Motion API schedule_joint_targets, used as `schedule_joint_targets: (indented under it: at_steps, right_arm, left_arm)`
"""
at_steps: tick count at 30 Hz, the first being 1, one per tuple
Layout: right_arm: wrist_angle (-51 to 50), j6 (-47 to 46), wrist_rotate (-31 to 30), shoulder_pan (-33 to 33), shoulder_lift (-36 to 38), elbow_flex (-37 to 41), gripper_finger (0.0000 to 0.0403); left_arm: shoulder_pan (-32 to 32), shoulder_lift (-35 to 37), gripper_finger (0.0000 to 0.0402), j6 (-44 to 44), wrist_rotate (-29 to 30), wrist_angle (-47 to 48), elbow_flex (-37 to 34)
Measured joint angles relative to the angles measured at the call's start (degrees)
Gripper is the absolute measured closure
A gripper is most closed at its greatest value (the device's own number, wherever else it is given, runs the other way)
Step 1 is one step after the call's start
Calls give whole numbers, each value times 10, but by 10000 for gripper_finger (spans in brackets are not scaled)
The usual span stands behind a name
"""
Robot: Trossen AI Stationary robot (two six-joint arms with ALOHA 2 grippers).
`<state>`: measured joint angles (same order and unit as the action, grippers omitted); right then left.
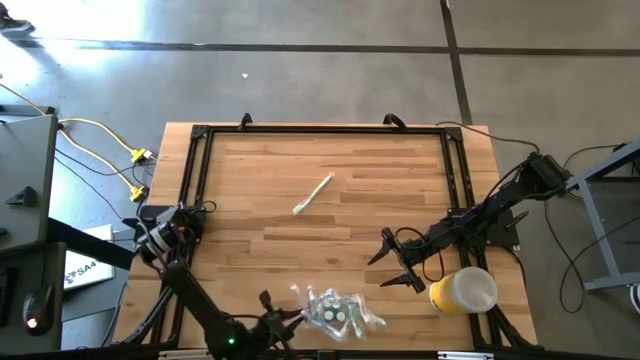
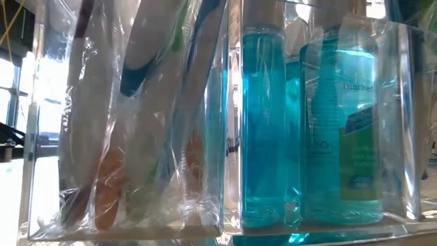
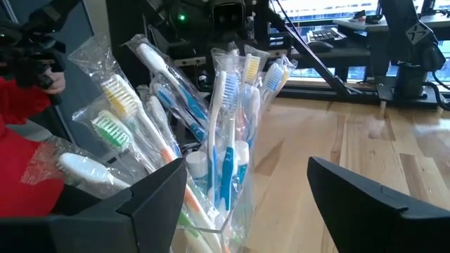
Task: Pick & Place toothbrushing station
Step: Put the purple toothbrush into the transparent organizer
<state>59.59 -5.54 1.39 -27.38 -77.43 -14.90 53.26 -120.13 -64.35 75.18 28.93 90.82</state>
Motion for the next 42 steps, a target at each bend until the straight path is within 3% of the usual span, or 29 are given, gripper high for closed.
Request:
schedule_joint_targets:
  at_steps: [9,15,21,34,38,42]
  right_arm:
    - [0,0,0,0,0,0,114]
    - [1,0,0,0,0,0,114]
    - [1,0,0,0,0,0,114]
    - [1,0,0,0,0,0,114]
    - [1,0,0,0,0,0,114]
    - [1,0,0,0,0,0,114]
  left_arm:
    - [0,1,387,30,-18,-28,-2]
    - [0,-4,315,27,-72,-37,-5]
    - [0,-2,260,35,-71,-45,-4]
    - [0,-1,257,242,-72,-18,95]
    - [0,-1,257,296,-41,-3,123]
    - [0,-1,257,390,-6,-55,136]
